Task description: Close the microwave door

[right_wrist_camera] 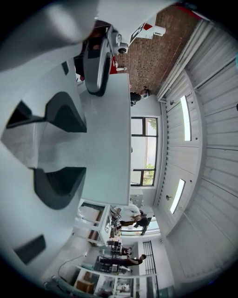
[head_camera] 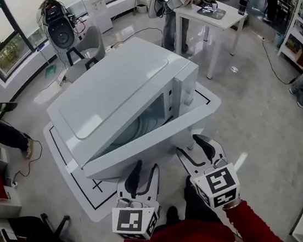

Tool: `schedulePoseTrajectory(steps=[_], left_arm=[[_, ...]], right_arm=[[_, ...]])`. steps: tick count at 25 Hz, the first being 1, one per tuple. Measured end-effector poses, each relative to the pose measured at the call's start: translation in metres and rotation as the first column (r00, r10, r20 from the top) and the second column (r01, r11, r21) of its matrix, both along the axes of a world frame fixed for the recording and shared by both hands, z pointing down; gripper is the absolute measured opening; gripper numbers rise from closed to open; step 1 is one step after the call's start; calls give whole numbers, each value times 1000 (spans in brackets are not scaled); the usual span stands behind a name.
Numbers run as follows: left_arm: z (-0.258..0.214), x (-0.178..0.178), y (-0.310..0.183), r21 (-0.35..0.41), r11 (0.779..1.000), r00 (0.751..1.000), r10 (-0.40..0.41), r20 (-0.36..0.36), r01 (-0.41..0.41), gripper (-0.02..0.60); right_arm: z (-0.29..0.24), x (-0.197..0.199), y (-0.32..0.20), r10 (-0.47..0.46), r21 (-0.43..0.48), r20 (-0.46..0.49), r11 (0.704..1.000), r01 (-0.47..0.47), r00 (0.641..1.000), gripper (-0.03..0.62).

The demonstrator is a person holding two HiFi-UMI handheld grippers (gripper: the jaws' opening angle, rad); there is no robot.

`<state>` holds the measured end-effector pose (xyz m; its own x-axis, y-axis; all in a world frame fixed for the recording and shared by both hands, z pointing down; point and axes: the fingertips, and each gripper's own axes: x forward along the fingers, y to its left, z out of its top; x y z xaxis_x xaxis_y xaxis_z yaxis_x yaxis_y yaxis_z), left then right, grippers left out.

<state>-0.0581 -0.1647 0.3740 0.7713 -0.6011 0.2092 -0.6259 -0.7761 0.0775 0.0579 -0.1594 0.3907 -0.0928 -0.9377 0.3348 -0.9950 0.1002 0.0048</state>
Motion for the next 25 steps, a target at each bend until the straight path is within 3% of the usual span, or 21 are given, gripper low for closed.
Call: schedulePoseTrajectory(steps=[25], left_arm=[[-4,23,-19,-12,995,995,-97,-5,97,175]], right_arm=[[-8,11,-37,-125,12,12,992,125,992,245]])
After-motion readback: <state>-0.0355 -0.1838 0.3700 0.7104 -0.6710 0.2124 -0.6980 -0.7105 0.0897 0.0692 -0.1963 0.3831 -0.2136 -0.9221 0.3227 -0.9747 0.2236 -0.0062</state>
